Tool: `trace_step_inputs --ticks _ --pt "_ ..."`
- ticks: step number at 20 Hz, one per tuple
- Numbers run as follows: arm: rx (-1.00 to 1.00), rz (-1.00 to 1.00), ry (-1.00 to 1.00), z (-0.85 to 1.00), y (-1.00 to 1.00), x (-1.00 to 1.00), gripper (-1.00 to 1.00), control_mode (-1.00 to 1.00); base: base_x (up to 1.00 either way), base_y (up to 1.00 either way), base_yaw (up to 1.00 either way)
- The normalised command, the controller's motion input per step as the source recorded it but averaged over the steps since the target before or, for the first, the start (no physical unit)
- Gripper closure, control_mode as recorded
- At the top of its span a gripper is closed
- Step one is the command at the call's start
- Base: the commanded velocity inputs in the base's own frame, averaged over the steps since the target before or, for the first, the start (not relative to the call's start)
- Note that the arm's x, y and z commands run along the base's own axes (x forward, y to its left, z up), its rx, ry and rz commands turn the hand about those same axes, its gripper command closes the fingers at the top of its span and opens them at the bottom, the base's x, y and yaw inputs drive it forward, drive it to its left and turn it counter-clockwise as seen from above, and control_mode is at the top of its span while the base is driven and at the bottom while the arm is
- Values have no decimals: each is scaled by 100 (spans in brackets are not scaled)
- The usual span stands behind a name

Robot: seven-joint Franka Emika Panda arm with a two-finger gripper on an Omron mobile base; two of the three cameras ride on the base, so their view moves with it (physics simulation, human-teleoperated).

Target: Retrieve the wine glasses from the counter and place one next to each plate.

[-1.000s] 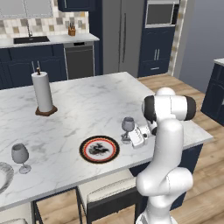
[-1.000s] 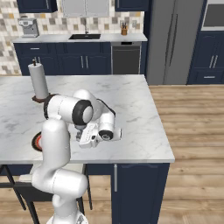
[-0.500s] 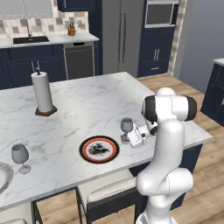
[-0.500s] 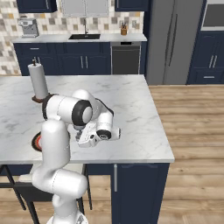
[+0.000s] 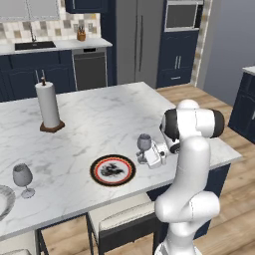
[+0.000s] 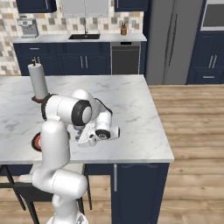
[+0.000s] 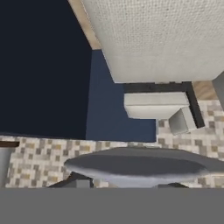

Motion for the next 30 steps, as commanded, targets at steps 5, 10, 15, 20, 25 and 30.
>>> trace_step_inputs --ticks 5,10,15,20,25,30 --pt "0 0 0 -24 -28 -2 -100 -100 0 0 0" --pt "0 0 0 -5 -53 -36 -100 -100 0 0 0" --pt "0 0 -2 8 -66 -65 -100 -100 0 0 0" --pt "0 -10 -25 83 -33 -77 -100 -100 0 0 0" --pt "0 -7 -31 100 -1 -64 -100 -100 0 0 0" --pt "0 -1 -29 100 0 -64 -100 -100 0 0 0"
